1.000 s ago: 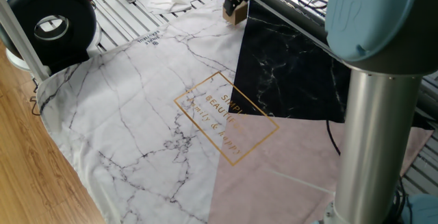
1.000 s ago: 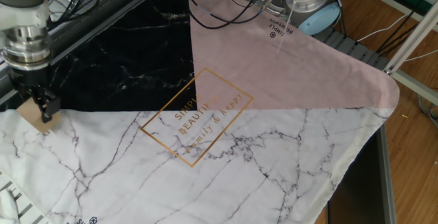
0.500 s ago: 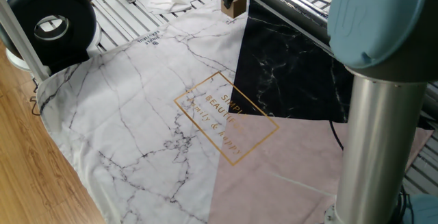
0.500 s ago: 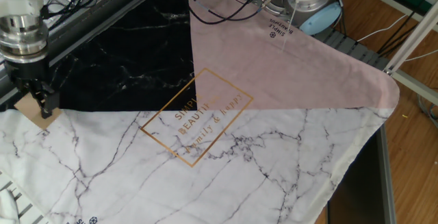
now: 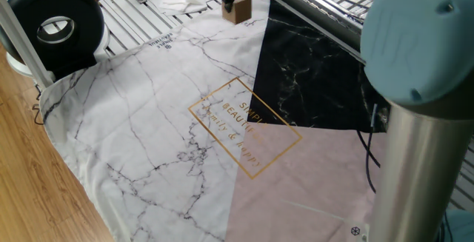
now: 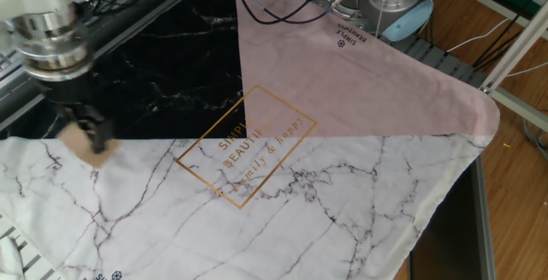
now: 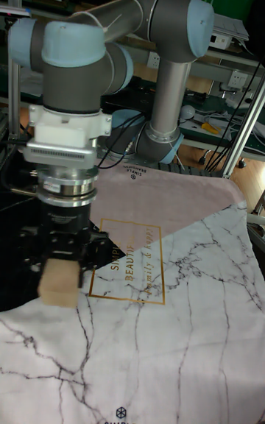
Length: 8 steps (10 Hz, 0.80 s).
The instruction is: Pick up the small block on the left and move it to the right
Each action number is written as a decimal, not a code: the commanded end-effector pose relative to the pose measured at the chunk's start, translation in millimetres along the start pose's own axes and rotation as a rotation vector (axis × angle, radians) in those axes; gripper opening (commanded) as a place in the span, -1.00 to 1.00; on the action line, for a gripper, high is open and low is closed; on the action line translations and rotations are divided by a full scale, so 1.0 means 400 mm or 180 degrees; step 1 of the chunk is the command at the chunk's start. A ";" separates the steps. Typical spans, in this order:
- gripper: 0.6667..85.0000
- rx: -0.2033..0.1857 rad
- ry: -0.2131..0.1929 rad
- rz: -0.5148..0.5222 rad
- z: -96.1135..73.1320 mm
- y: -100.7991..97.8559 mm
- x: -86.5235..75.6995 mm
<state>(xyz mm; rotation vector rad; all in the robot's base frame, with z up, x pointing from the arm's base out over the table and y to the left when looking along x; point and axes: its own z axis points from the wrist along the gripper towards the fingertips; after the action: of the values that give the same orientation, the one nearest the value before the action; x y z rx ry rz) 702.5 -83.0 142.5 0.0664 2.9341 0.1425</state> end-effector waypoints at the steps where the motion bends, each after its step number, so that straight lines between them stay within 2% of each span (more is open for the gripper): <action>1: -0.99 -0.0044 0.0279 0.0066 -0.025 0.071 0.075; 3: -0.99 0.0190 0.0283 -0.0355 -0.026 0.020 0.074; 4: -0.99 0.0411 0.0286 -0.0643 -0.031 -0.027 0.068; 5: -0.99 0.0540 0.0416 -0.0766 -0.037 -0.057 0.089; 6: -0.99 0.0607 0.0338 -0.0922 -0.038 -0.070 0.068; 7: -0.99 0.0474 0.0326 -0.0961 -0.033 -0.043 0.069; 8: -0.99 0.0435 0.0365 -0.0991 -0.033 -0.037 0.078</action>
<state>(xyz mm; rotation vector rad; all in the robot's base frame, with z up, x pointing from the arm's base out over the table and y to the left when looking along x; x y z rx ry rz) 671.4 -97.0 146.0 -0.2821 3.0185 -0.0971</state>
